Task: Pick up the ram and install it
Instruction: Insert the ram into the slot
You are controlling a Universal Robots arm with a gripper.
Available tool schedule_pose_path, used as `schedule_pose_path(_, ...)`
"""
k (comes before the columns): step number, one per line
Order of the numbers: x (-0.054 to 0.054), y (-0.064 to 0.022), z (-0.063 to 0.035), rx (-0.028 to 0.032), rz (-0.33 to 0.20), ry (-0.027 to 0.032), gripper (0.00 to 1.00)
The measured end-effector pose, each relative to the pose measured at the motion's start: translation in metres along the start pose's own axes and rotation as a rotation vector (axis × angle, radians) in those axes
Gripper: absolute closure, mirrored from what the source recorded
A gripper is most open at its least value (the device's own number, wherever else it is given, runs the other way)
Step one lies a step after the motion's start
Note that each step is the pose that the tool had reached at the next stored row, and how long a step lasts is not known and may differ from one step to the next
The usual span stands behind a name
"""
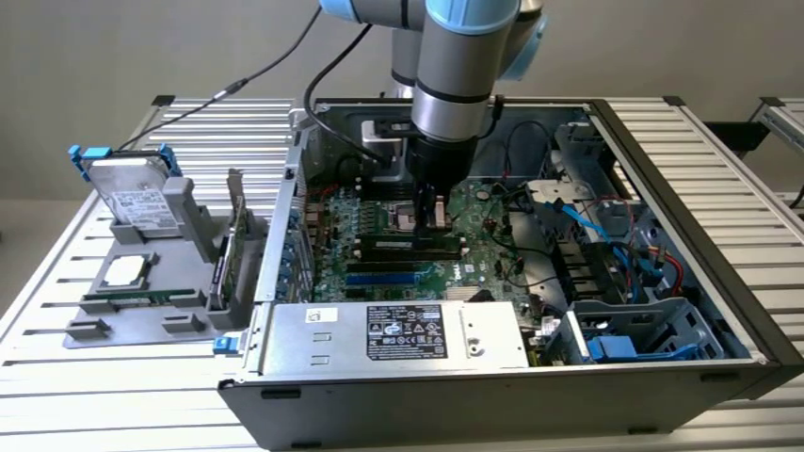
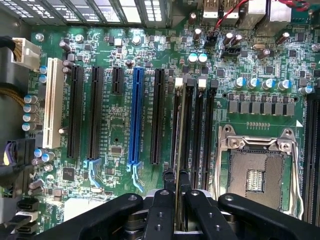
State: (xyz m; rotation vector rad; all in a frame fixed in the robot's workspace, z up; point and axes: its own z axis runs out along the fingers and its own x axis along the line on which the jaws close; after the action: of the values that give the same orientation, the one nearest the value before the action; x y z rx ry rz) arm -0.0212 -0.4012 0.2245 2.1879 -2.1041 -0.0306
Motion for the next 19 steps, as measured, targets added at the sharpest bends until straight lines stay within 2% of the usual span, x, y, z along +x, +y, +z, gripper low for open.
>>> schedule_pose_path(3, 0.0001, 0.0003, -0.0029, -0.0010, -0.002, 0.0010, 0.87)
schedule_pose_path(12, 0.0000, -0.0006, -0.0033, 0.0000, -0.019, 0.0038, 0.87)
schedule_pose_path(19, -0.0003, -0.0016, -0.0032, 0.0010, -0.029, 0.0093, 0.87)
